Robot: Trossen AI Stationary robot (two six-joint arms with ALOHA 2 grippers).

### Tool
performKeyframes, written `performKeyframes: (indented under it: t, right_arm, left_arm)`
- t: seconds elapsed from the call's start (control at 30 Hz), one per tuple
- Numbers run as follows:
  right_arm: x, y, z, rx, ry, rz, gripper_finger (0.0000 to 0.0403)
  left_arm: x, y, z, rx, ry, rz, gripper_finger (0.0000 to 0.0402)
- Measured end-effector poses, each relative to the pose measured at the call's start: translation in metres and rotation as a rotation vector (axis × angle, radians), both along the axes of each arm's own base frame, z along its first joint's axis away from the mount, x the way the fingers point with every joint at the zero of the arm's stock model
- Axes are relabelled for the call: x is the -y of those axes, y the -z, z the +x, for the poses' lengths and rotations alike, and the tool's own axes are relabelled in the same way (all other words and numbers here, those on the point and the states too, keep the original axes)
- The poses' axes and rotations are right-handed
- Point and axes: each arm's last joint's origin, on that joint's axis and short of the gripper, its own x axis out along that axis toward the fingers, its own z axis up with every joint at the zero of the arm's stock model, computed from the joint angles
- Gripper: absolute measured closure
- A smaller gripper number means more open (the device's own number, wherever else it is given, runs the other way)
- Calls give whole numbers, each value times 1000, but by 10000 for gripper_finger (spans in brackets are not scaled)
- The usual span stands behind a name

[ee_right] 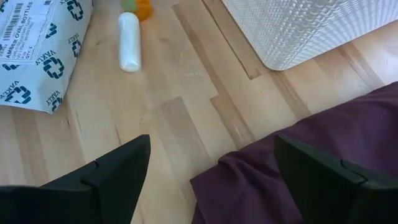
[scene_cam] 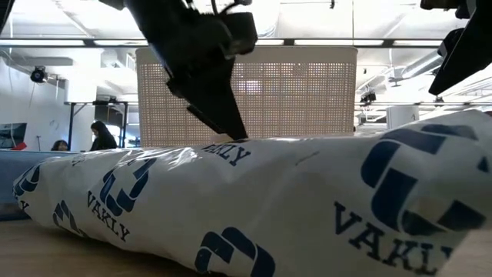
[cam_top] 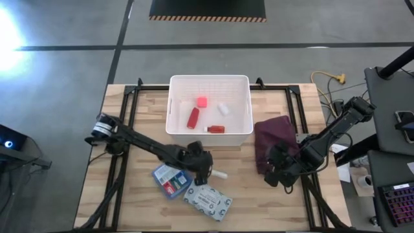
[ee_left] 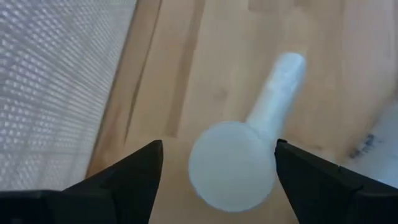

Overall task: Pick & place medical supplies in basket/bin
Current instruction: Put the orange pill bottle into the white basket

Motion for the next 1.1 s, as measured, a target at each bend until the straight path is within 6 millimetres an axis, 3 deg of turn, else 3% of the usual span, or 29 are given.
performKeyframes:
  t: [0.4,0.73,0.93,1.1]
  right_arm:
    - [0,0,0,5,21,14,74]
    - [0,0,0,16,65,42,74]
    - [1,2,-1,15,82,49,74]
    - [1,3,-1,17,104,61,74]
  left_arm:
    - [-5,22,-4,45,37,-53,121]
    - [-11,48,-17,65,13,-69,194]
    - [-11,31,-11,153,-17,-51,252]
    - [-10,24,-8,178,-7,-43,260]
